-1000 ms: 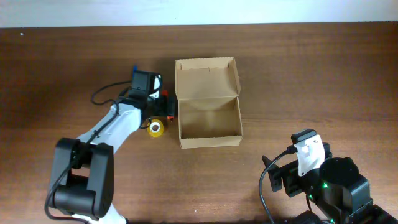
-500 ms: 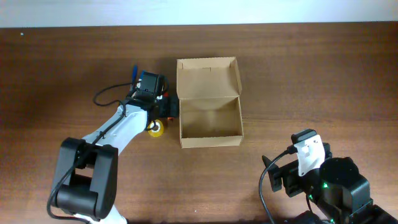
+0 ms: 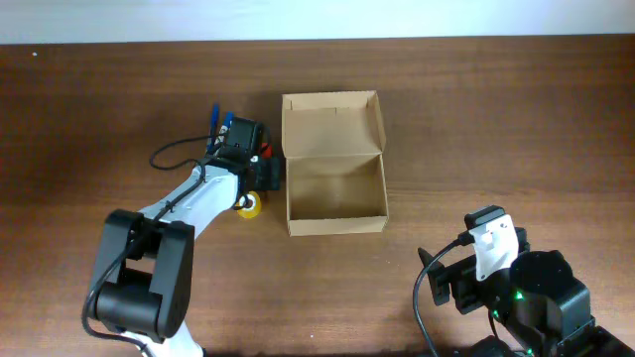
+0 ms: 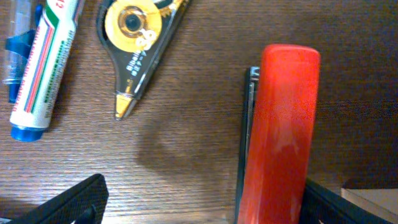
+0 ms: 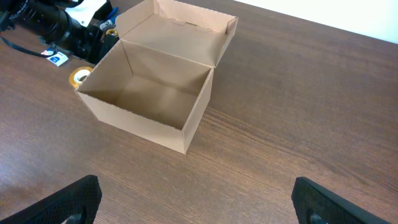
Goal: Pack container
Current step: 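Lower the left gripper and grasp the red stapler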
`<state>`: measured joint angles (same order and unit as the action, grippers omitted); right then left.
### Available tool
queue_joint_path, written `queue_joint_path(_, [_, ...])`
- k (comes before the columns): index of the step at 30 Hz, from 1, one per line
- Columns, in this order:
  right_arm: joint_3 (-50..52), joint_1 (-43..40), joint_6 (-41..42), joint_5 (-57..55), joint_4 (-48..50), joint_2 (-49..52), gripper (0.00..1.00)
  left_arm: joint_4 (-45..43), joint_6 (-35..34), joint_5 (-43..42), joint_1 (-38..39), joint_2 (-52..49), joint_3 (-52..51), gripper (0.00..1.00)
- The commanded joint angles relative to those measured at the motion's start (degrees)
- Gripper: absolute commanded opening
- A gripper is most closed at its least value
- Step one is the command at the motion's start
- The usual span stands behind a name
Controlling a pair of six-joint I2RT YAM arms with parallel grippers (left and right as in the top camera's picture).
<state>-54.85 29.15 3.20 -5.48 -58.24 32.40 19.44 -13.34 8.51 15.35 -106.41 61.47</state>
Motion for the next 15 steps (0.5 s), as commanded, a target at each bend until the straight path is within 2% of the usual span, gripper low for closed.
queue_joint_path(1, [-0.1, 0.5, 0.2, -0.3, 0.2, -0.4, 0.99, -0.6, -0.7, 1.5, -0.1, -0.5, 0.8, 0.89])
queue_joint_path(2, [-0.1, 0.5, 0.2, -0.3, 0.2, -0.4, 0.99, -1.0, -0.7, 1.3, -0.1, -0.5, 0.8, 0.84])
queue_joint_path(3, [-0.1, 0.5, 0.2, -0.3, 0.2, -0.4, 0.99, -1.4, -0.5, 1.0, -0.1, -0.5, 0.8, 0.84])
queue_joint_path(15, [-0.1, 0.5, 0.2, -0.3, 0.2, -0.4, 0.99, -5.1, 3.0, -5.9, -0.1, -2.0, 0.8, 0.83])
